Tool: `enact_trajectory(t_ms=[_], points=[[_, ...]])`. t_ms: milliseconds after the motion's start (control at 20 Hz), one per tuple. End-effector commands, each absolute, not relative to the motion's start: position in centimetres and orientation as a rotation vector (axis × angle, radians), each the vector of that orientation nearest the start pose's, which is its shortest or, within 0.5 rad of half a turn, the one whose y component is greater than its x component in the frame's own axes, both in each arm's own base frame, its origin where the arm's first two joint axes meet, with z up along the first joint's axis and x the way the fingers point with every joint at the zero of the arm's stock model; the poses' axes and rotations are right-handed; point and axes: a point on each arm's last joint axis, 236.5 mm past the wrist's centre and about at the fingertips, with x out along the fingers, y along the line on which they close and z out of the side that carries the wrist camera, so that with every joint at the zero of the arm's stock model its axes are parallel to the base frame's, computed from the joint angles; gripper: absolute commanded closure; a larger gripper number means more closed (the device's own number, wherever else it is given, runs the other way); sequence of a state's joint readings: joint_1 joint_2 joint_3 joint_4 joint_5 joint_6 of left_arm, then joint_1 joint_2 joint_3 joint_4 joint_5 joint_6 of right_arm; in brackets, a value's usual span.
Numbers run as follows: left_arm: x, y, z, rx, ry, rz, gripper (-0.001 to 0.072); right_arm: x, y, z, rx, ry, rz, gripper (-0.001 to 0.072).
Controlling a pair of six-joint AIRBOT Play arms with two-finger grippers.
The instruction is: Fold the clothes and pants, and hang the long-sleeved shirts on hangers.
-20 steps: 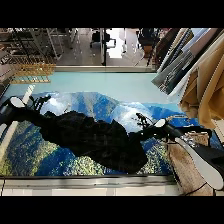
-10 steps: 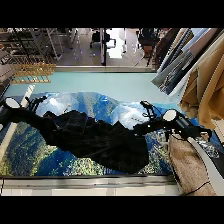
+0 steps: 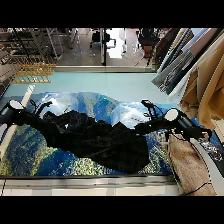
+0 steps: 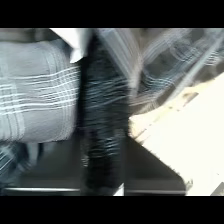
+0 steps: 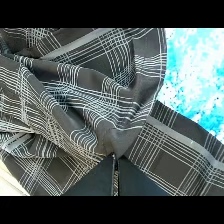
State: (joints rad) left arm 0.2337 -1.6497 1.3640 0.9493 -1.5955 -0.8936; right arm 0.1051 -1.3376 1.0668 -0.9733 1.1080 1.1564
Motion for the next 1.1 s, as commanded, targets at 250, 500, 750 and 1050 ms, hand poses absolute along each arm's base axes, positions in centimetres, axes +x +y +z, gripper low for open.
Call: enact_trajectory(t_ms=[250, 500, 750, 1050], points=[[37.1, -5.8, -0.3, -0.350, 1.351, -0.929, 0.0329, 36.3, 15.6, -0.7, 0.171, 1.245, 0.603, 0.0698], [36.6, -5.6, 0.0, -0.374, 1.351, -0.957, 0.0262, 37.1, 15.1, -0.9, 0.150, 1.221, 0.580, 0.0697], [34.5, -5.4, -4.8, -0.255, 1.564, -0.921, 0.0639, 37.8, 15.1, -0.5, 0.151, 1.196, 0.570, 0.0698], [38.0, -1.6, -1.6, -0.280, 1.421, -0.761, 0.0694, 42.7, 9.3, 10.5, 0.182, 0.992, 0.457, 0.0699]])
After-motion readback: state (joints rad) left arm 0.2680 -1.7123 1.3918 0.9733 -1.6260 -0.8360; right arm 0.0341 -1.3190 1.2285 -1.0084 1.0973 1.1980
